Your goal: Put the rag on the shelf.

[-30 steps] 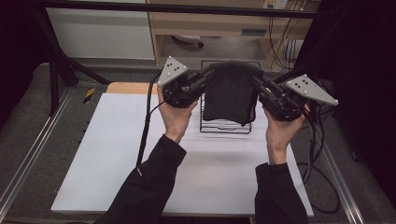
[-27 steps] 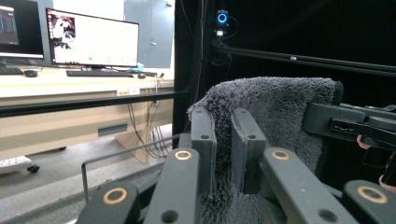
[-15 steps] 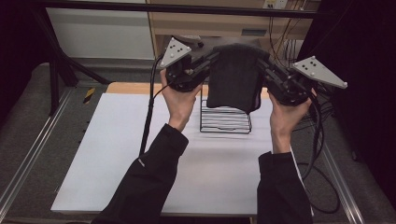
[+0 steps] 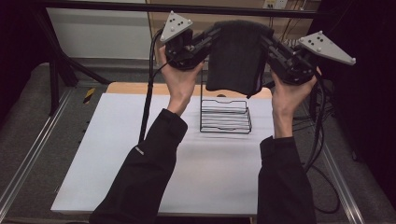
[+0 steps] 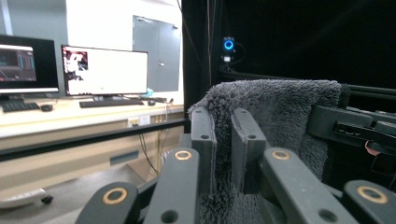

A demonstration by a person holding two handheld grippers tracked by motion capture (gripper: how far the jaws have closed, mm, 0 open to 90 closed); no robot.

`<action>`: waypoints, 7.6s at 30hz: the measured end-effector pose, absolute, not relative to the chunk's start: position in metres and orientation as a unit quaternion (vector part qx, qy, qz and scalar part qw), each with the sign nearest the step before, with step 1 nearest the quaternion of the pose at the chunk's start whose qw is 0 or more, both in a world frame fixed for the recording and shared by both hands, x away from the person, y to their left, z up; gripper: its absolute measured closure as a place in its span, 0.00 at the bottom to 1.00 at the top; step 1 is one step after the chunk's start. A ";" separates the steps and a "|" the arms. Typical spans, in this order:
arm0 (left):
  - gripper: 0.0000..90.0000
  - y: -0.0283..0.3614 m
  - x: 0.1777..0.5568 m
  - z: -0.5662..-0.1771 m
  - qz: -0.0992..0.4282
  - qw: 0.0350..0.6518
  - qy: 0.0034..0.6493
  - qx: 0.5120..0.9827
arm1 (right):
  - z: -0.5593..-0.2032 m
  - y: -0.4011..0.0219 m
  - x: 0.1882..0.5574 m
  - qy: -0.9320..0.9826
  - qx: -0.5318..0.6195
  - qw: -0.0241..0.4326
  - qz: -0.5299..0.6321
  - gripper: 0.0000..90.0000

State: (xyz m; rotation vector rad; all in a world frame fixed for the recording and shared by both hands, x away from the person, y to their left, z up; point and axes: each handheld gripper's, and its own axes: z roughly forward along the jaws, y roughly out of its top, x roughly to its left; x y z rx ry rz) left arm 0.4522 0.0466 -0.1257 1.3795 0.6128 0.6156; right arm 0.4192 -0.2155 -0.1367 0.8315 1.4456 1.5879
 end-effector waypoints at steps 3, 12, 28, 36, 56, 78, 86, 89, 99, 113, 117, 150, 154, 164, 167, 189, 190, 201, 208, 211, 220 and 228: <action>0.89 0.046 0.456 -0.116 0.275 0.689 0.280 0.610 | -0.127 -0.215 0.426 0.569 0.329 0.406 0.635 0.87; 0.89 0.046 0.473 -0.105 0.268 0.698 0.294 0.596 | -0.114 -0.213 0.451 0.566 0.332 0.403 0.638 0.87; 0.89 0.039 0.504 -0.114 0.296 0.671 0.294 0.613 | -0.120 -0.210 0.491 0.570 0.352 0.407 0.621 0.87; 0.89 0.037 0.519 -0.134 0.283 0.663 0.294 0.628 | -0.138 -0.217 0.501 0.582 0.363 0.398 0.609 0.87; 0.89 0.045 0.512 -0.179 0.246 0.653 0.274 0.662 | -0.188 -0.229 0.485 0.605 0.365 0.368 0.605 0.87; 0.89 0.051 0.489 -0.192 0.245 0.644 0.247 0.682 | -0.202 -0.231 0.466 0.621 0.348 0.365 0.600 0.87; 0.89 0.052 0.481 -0.198 0.247 0.640 0.238 0.687 | -0.211 -0.232 0.458 0.625 0.341 0.371 0.596 0.87; 0.89 0.052 0.477 -0.200 0.249 0.640 0.233 0.688 | -0.213 -0.233 0.456 0.625 0.339 0.372 0.597 0.87; 0.89 0.051 0.465 -0.209 0.256 0.641 0.227 0.687 | -0.223 -0.232 0.445 0.614 0.332 0.387 0.602 0.87; 0.90 0.051 0.468 -0.206 0.262 0.646 0.244 0.674 | -0.221 -0.226 0.443 0.607 0.335 0.399 0.600 0.87; 0.90 0.051 0.477 -0.199 0.260 0.647 0.257 0.670 | -0.209 -0.224 0.453 0.609 0.343 0.399 0.593 0.87; 0.89 0.052 0.453 -0.215 0.256 0.639 0.224 0.690 | -0.225 -0.232 0.431 0.621 0.326 0.391 0.596 0.87; 0.89 0.051 0.449 -0.219 0.260 0.635 0.220 0.694 | -0.230 -0.233 0.426 0.623 0.324 0.392 0.594 0.86; 0.90 0.050 0.452 -0.210 0.267 0.639 0.231 0.684 | -0.224 -0.229 0.428 0.616 0.326 0.404 0.592 0.87; 0.90 0.049 0.455 -0.208 0.269 0.638 0.234 0.682 | -0.218 -0.228 0.432 0.615 0.331 0.404 0.591 0.87; 0.90 0.048 0.441 -0.214 0.280 0.630 0.218 0.691 | -0.222 -0.231 0.424 0.615 0.316 0.409 0.596 0.87; 0.90 0.047 0.439 -0.217 0.280 0.629 0.216 0.693 | -0.226 -0.232 0.422 0.615 0.316 0.407 0.596 0.87; 0.89 0.045 0.441 -0.229 0.272 0.613 0.226 0.706 | -0.241 -0.235 0.422 0.624 0.320 0.399 0.591 0.87; 0.89 0.047 0.441 -0.240 0.262 0.603 0.228 0.718 | -0.245 -0.237 0.421 0.640 0.330 0.372 0.586 0.82; 0.89 0.047 0.441 -0.246 0.257 0.599 0.231 0.722 | -0.246 -0.239 0.418 0.651 0.340 0.358 0.576 0.76; 0.87 0.045 0.439 -0.263 0.249 0.578 0.236 0.741 | -0.260 -0.245 0.410 0.683 0.373 0.321 0.540 0.61; 0.84 0.043 0.438 -0.275 0.252 0.561 0.239 0.752 | -0.278 -0.249 0.412 0.697 0.396 0.286 0.525 0.60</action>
